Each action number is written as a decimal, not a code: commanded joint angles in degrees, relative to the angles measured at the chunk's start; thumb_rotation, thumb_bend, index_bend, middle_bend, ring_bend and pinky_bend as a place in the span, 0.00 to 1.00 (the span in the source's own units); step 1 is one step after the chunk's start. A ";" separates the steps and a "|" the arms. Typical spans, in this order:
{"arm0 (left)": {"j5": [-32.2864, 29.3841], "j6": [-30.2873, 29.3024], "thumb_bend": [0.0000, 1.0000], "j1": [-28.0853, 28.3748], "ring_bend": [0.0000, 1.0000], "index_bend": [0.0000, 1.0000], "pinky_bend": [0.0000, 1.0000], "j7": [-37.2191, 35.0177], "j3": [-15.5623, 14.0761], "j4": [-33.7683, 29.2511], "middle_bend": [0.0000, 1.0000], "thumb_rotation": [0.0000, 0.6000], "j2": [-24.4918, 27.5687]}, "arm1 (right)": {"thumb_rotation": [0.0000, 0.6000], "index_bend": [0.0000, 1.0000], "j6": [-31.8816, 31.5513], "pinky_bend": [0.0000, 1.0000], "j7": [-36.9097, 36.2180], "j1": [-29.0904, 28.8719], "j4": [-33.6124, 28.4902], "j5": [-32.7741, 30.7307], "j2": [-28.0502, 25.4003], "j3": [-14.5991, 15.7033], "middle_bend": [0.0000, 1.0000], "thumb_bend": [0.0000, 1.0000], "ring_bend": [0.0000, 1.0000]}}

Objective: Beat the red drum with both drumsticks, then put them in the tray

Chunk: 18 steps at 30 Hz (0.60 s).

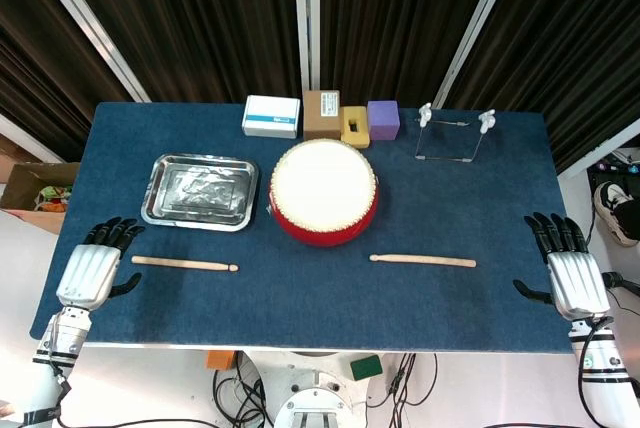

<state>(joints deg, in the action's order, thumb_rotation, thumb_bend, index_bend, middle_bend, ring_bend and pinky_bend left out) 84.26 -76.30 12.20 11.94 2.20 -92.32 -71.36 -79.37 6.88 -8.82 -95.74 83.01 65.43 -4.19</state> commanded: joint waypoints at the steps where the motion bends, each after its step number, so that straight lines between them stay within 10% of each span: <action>1: 0.17 0.78 0.25 0.74 0.15 0.26 0.20 -0.05 0.12 0.60 0.20 1.00 -0.73 | 1.00 0.10 0.43 0.00 -0.58 -0.21 0.05 -0.10 -0.27 -0.05 0.11 0.09 0.00; 18: -3.03 5.45 0.34 4.05 0.33 0.41 0.35 5.81 0.27 10.53 0.39 1.00 -12.32 | 1.00 0.10 -1.08 0.00 -3.17 0.36 0.40 1.48 -1.29 0.21 0.11 0.09 0.00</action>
<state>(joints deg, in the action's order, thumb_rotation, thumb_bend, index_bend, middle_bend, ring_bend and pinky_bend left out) 81.91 -71.33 16.07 17.10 2.57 -82.76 -82.67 -80.45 3.71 -8.46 -95.34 84.50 64.14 -3.99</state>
